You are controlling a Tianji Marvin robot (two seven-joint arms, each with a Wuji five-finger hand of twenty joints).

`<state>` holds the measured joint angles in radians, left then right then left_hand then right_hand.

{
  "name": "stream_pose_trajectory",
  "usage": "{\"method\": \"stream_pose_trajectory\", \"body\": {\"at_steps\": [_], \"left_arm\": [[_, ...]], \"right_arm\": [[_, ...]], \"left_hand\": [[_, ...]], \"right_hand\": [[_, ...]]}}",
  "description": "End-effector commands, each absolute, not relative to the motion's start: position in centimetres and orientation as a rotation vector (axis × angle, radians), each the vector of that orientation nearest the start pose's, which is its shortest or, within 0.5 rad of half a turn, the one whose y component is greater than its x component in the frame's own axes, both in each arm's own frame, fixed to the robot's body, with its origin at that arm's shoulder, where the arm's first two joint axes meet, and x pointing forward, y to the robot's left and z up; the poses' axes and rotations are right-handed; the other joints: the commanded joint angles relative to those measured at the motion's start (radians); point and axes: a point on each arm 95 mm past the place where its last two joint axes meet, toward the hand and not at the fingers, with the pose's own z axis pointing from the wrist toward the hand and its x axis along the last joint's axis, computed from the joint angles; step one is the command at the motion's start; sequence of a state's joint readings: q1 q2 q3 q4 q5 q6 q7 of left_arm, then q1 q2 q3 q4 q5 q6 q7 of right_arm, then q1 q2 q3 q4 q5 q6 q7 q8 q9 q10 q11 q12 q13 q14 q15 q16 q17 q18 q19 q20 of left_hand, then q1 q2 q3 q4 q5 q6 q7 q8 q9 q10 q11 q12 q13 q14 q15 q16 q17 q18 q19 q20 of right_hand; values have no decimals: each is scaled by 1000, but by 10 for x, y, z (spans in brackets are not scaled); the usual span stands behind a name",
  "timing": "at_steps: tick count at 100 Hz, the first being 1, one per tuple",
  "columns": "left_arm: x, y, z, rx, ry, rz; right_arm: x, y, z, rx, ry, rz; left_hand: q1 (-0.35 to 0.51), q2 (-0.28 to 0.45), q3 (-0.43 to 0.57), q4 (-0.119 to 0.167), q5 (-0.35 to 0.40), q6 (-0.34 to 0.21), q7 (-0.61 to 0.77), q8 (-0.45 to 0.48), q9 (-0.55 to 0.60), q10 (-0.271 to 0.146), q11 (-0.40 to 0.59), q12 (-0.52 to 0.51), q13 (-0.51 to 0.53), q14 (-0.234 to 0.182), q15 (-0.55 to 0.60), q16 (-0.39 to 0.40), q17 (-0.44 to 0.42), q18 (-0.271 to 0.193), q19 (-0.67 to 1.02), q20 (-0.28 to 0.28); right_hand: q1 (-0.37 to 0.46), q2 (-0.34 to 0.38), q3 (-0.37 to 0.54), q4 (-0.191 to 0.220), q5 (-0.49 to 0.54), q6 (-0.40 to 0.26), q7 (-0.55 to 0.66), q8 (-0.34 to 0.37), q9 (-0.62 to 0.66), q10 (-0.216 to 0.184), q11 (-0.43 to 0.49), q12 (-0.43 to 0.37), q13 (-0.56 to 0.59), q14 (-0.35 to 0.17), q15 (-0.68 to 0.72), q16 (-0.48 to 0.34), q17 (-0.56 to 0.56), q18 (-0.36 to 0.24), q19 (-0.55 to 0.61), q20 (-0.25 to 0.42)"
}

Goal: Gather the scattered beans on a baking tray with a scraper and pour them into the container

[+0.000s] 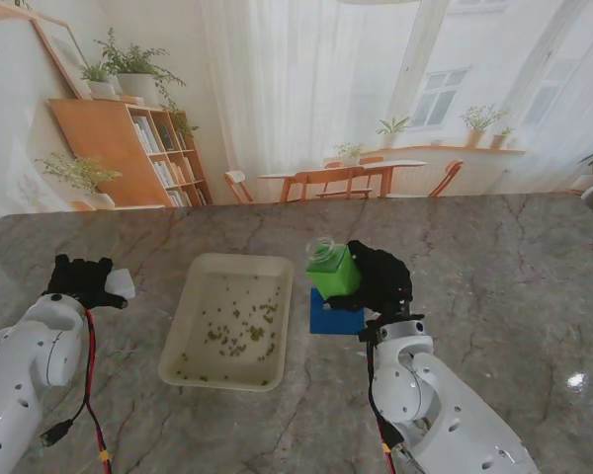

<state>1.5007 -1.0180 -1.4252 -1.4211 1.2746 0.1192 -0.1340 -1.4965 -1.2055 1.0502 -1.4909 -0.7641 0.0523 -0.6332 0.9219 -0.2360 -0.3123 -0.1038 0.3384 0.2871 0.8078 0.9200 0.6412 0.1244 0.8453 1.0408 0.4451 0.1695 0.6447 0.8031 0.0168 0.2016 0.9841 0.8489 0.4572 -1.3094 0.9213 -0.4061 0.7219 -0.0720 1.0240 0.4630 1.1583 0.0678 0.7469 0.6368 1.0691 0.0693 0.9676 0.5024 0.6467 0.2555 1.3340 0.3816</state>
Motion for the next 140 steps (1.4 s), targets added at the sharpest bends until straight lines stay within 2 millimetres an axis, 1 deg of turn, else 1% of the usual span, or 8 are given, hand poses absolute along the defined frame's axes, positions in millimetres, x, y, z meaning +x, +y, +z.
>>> {"method": "stream_pose_trajectory", "body": {"at_steps": [1,45,56,71,81,97,115,140], "left_arm": [[440,160,-328,-1230,1440,-806],[472,164,-358,-1344,1444,-733],[475,163,-361,-1361,1458,-715],[476,161,-366,-1397,1472,-692],[476,160,-368,-1428,1468,-684],[474,158,-368,-1474,1478,-681],[471,156,-363,-1508,1472,-715],[466,152,-346,-1479,1462,-798]], "right_arm": [[401,49,-313,1178,874,1850],[400,52,-315,1168,899,1850],[400,51,-315,1167,894,1848],[400,51,-316,1172,891,1845],[400,51,-316,1172,892,1846],[400,50,-316,1172,890,1845],[400,49,-316,1174,888,1842],[400,47,-317,1179,885,1837]], "left_hand": [[205,196,277,57,54,-177,251,31,-36,-107,4,-5,-30,-7,12,-9,-28,-18,-12,-22],[238,188,277,59,24,-171,203,-29,-73,-90,-34,-28,-55,-2,-5,-27,-43,-23,-11,-29],[242,177,276,58,23,-174,148,-52,-74,-82,-100,1,-58,6,-22,-47,-42,-23,-6,-38],[156,192,276,61,37,-110,-198,-132,-138,-17,-326,-290,-77,10,-141,-143,-54,0,-37,-69],[75,231,276,76,39,-52,-442,-262,-178,17,-498,-432,-101,22,-222,-201,-70,15,-71,-88],[-45,220,278,80,-59,50,-700,-398,-269,79,-700,-598,-179,57,-375,-320,-106,76,-228,-167],[-158,227,279,84,-201,144,-793,-490,-396,132,-792,-695,-289,90,-485,-414,-121,127,-474,-239],[-231,279,279,85,-197,168,-834,-713,-522,162,-818,-760,-378,90,-531,-468,-136,128,-670,-216]], "right_hand": [[174,171,467,81,68,-249,199,44,32,-79,56,10,20,-88,25,5,-8,-16,7,-12],[172,170,469,82,68,-251,197,46,33,-79,56,13,21,-89,25,8,-8,-16,7,-11],[172,170,470,83,69,-250,197,47,34,-79,56,13,21,-89,25,8,-7,-18,7,-11],[172,171,469,83,68,-250,197,48,33,-78,56,13,21,-89,25,9,-8,-17,7,-12],[172,172,469,83,68,-249,197,49,33,-77,57,14,21,-90,25,9,-8,-16,7,-12],[172,172,469,84,68,-249,196,50,33,-76,57,14,20,-88,27,11,-8,-16,7,-11],[171,174,469,84,67,-248,195,52,33,-75,57,15,20,-88,27,11,-9,-15,7,-11],[172,187,464,87,59,-249,194,56,26,-76,57,17,15,-88,25,11,-10,-16,6,-11]]}}
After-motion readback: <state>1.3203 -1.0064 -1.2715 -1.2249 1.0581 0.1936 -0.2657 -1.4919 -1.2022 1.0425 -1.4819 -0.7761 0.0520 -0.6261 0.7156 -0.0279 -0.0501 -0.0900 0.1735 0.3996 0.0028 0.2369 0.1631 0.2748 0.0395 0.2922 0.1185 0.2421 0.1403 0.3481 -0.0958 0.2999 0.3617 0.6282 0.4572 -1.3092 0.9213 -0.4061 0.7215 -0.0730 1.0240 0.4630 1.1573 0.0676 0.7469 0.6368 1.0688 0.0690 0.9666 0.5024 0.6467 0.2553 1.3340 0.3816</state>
